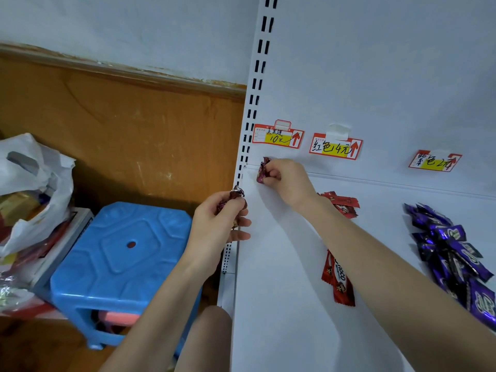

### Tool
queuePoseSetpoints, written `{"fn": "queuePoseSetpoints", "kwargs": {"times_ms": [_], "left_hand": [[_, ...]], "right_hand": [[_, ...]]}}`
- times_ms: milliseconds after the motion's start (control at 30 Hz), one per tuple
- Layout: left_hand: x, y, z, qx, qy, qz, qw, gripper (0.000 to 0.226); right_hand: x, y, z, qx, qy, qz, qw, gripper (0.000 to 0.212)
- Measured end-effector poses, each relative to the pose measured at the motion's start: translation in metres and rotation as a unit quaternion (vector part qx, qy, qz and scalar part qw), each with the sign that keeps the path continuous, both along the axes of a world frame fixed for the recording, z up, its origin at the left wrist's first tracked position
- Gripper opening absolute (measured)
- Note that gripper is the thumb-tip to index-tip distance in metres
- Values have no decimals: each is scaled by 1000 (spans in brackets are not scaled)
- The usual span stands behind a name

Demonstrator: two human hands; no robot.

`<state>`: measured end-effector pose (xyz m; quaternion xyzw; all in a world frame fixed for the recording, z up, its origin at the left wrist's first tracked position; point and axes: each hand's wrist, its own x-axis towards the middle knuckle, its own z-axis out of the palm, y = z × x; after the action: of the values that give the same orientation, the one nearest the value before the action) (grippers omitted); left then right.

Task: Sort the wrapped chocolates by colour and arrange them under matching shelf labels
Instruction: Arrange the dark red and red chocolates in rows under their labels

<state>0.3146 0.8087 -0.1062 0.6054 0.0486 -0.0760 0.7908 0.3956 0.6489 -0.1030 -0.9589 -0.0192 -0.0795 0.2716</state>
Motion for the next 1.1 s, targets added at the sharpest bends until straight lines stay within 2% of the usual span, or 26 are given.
{"fn": "queuePoseSetpoints", "kwargs": {"times_ms": [67,133,233,300,400,533,700,800,867,1033,1100], "left_hand": [[0,0,2,-18,9,-9,1000,13],[0,0,4,-49,25,-22,998,15],[0,-2,9,-96,45,-46,993,19],[-1,-5,12,-112,46,-67,990,21],[-2,-10,15,-130,53,-101,985,22],[-4,-15,19,-172,75,-122,975,26],[0,-19,19,-226,121,-73,964,31],[4,-20,16,-259,143,-30,955,21],[7,-21,13,-260,140,-36,955,11],[12,-17,3,-212,87,-63,971,12],[13,-15,0,-153,65,-60,984,9]], "right_hand": [[-4,-2,4,25,-14,-13,999,27],[-14,-3,14,115,-32,-17,993,21],[-41,-3,33,219,-4,67,973,6],[-58,-4,43,220,39,129,966,7],[-71,-5,50,202,61,171,962,16],[-74,-9,49,220,63,166,959,9],[-65,-21,40,297,87,111,945,6],[-52,-30,31,286,80,61,953,5],[-41,-35,23,262,64,31,963,4],[-20,-36,9,132,31,2,991,13],[-15,-34,4,107,28,1,994,18]]}}
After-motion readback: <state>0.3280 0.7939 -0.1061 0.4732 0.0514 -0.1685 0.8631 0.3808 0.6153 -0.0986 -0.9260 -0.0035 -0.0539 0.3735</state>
